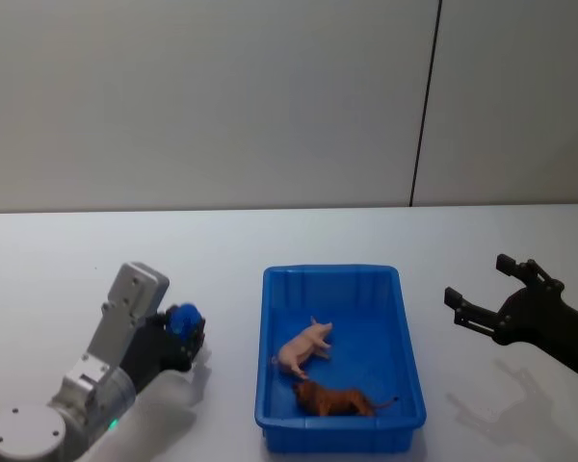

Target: Pick up the two dolls from the table and place them into the box.

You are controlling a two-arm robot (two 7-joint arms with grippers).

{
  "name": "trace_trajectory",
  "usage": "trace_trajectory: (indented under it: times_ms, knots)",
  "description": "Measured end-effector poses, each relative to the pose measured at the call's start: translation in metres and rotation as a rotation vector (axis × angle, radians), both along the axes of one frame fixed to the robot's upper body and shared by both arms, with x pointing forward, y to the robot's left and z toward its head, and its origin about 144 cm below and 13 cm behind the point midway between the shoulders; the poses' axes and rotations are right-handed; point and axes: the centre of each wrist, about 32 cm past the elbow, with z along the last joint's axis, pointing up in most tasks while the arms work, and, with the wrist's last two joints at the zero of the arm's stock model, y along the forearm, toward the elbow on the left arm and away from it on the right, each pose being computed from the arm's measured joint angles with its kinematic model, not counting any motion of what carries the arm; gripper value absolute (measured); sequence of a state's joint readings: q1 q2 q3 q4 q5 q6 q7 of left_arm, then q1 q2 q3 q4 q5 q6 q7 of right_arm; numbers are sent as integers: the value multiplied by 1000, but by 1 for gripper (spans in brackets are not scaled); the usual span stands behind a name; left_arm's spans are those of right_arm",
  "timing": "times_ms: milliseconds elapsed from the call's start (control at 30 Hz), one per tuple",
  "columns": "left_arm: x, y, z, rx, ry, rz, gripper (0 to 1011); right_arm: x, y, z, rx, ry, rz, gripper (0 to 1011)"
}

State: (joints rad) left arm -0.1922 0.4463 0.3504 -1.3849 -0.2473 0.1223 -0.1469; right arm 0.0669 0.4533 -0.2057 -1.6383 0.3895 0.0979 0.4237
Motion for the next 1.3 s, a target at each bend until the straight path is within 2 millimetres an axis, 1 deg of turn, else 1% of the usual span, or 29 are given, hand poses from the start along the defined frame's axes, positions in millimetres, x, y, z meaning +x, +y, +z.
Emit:
trace_trajectory:
  times_ms: [300,367,533,733,1000,1167,1200,1233,1267,1300]
  knots:
    - [6,-5,31,2,-114,-29,385,0,0,0,0,0,0,1001]
    - [9,-9,39,-3,-140,-45,375,0,0,0,0,0,0,1001]
    - [12,-20,48,-17,-174,-84,341,0,0,0,0,0,0,1001]
    - [16,-38,52,-44,-195,-138,305,0,0,0,0,0,0,1001]
    - [18,-59,48,-78,-191,-189,255,0,0,0,0,0,0,1001]
    - [17,-69,44,-95,-185,-211,365,0,0,0,0,0,0,1001]
    - [16,-73,42,-104,-181,-219,452,0,0,0,0,0,0,1001]
    - [16,-73,42,-104,-181,-219,452,0,0,0,0,0,0,1001]
    - [16,-76,41,-110,-180,-224,514,0,0,0,0,0,0,1001]
    - [16,-78,41,-112,-179,-226,535,0,0,0,0,0,0,1001]
